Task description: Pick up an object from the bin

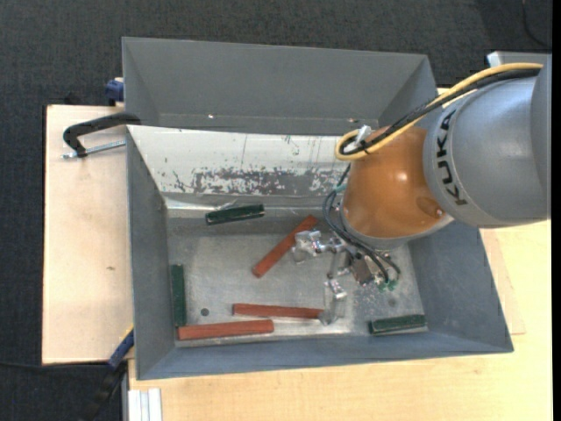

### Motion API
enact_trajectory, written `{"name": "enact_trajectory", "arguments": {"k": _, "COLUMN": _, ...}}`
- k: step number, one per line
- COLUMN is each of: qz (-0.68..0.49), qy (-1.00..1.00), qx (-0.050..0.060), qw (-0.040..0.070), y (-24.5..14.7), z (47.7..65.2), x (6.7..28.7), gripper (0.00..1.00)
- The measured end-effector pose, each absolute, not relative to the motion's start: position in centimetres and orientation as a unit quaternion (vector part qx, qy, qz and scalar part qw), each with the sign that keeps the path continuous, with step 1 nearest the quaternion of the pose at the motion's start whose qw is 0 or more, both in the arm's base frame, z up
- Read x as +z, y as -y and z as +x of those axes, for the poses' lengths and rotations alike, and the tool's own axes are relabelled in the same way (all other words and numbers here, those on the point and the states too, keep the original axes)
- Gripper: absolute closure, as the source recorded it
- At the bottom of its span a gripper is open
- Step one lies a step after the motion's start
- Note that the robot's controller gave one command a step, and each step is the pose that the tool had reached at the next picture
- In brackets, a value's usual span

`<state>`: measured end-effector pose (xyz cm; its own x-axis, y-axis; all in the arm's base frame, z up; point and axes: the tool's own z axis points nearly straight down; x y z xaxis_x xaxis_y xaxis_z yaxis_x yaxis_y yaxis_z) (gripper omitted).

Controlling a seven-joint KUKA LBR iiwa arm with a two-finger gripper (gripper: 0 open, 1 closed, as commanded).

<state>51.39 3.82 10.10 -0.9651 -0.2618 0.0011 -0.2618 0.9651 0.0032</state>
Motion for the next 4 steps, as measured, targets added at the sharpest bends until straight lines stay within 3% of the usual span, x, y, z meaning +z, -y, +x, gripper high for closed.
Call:
{"name": "enact_trajectory", "arguments": {"k": 1, "qz": -0.005, "qy": 1.0, "qx": -0.001, "qw": 0.0, "y": -6.1, "z": 52.0, "x": 8.3, "gripper": 1.0}}
{"name": "enact_trajectory", "arguments": {"k": 2, "qz": -0.005, "qy": 1.0, "qx": -0.001, "qw": 0.0, "y": -6.1, "z": 52.0, "x": 8.3, "gripper": 0.0}}
{"name": "enact_trajectory", "arguments": {"k": 3, "qz": -0.005, "qy": 1.0, "qx": -0.001, "qw": 0.0, "y": -6.1, "z": 52.0, "x": 8.3, "gripper": 0.0}}
{"name": "enact_trajectory", "arguments": {"k": 4, "qz": -0.037, "qy": 0.999, "qx": -0.002, "qw": -0.004, "y": -5.9, "z": 58.1, "x": 7.8, "gripper": 0.0}}
